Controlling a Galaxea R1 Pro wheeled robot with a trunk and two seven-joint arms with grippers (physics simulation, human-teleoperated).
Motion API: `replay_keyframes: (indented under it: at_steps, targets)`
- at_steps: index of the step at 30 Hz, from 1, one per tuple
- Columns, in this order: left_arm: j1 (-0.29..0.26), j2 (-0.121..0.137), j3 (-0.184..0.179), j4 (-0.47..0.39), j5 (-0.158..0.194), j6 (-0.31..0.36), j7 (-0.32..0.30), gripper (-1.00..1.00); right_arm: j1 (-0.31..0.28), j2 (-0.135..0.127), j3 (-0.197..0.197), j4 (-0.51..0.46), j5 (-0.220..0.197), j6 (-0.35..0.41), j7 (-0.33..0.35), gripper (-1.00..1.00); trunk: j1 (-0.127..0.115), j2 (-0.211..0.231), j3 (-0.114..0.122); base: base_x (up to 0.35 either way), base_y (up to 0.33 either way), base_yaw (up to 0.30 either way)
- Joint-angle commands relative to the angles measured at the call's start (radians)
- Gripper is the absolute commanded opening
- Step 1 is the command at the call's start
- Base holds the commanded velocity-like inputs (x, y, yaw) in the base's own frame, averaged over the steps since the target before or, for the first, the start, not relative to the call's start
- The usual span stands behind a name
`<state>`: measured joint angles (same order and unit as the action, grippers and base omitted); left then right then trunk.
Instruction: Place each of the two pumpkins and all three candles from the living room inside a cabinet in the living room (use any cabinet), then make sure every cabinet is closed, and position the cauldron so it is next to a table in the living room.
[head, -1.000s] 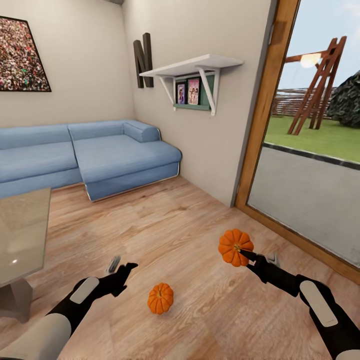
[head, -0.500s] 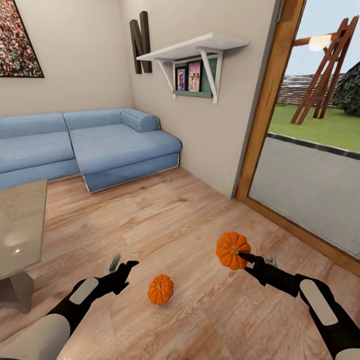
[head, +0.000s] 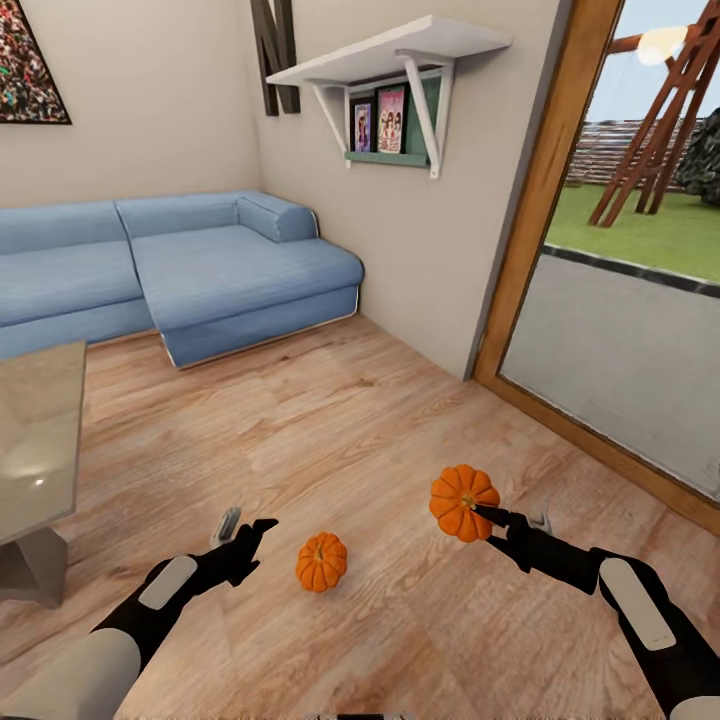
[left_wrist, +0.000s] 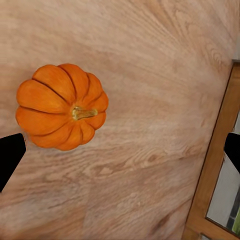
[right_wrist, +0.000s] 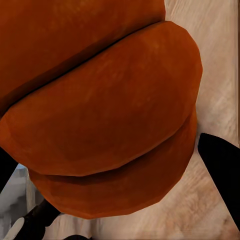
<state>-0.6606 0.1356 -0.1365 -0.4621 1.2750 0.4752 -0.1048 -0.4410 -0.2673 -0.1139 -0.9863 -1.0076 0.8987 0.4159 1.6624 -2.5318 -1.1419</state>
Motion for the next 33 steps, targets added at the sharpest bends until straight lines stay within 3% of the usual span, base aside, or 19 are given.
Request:
replay_keyframes:
  at_steps: [1,25,33]
  targets:
    - [-0.001,0.001,-0.005,0.0,0.003,0.0,-0.004,1.0,-0.001,0.0,-0.002,0.0,-0.002,0.007,0.002,-1.0,0.0,-0.001,-0.005,0.0,0.0,0.0]
    - [0.001,0.002,-0.007,-0.003,0.003,-0.002,-0.05,1.0,-0.001,0.004,-0.001,0.0,-0.002,0.005,0.009,-1.0,0.011,-0.006,-0.098,0.0,0.0,0.0]
    - [0.001,0.003,-0.009,-0.004,0.001,-0.003,-0.095,1.0,-0.001,0.006,-0.001,-0.001,-0.002,0.002,0.013,-1.0,0.015,-0.008,-0.129,0.0,0.0,0.0]
